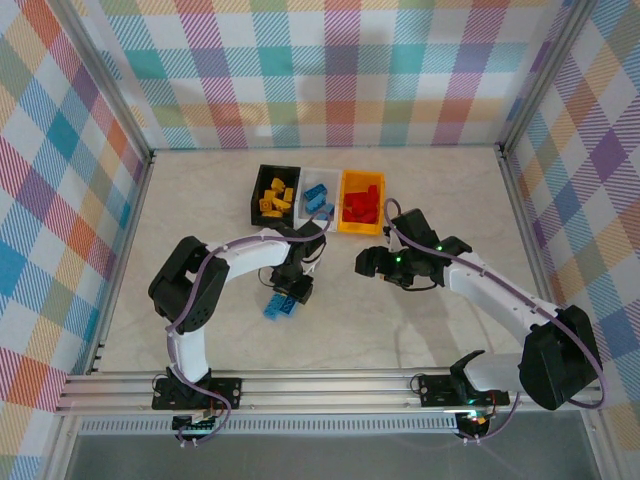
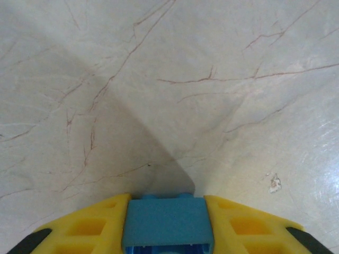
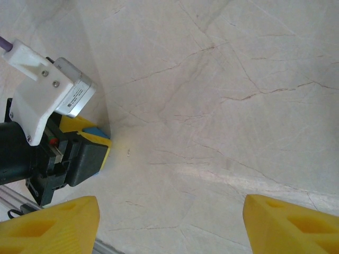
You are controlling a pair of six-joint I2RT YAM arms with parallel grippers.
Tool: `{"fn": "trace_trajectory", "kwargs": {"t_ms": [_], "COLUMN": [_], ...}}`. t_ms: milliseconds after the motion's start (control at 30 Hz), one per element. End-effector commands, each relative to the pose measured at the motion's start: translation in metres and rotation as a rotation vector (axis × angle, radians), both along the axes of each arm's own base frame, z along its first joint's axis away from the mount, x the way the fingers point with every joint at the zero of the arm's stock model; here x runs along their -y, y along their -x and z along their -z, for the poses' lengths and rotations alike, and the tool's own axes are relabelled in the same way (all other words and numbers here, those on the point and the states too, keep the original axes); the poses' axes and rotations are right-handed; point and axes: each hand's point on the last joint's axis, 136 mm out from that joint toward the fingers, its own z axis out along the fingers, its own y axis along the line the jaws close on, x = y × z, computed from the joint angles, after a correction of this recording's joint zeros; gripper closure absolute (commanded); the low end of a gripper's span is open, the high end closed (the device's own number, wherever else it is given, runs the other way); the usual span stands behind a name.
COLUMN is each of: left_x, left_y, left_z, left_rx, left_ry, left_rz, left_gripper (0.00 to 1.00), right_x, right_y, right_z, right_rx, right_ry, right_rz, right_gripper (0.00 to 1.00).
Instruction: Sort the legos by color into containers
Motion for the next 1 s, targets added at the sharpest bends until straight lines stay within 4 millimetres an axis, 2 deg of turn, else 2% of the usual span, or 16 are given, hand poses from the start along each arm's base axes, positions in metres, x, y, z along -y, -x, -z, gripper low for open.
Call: {"fn": "trace_trajectory", "kwargs": {"t_ms": [0,300,667,967], "left_x": [-0.004,0.018,0.044,0.06], "left_y": [0.006,-0.03,-0.093,-0.123], "left_z": [0.0,-0.024,-0.082,-0.112], "left_rx": [-0.023,0.017,0.103,0.147], "left_ry": [-0.028,0.047,0.189,0.267], "left_rz": [0.012,-0.033,-0.147,-0.212], "left_gripper": [0.67,0.72,0.73,0.73], "right_x": [0.001,0.005,0.005,0.003], "right_y": [-0.006,-0.005,-0.012,-0.02], "right_z": [-0.008,-0.013,-0.017,-0.018], "right_rx": [0.021,0.044,0.054,0.051], "right_ry": [-0.006,0.009,0.004,-0.017], "right_rz": [0.029,0.026,0.004,-0.02], "right_gripper": [0.27,0.27,0.27,0.27]}}
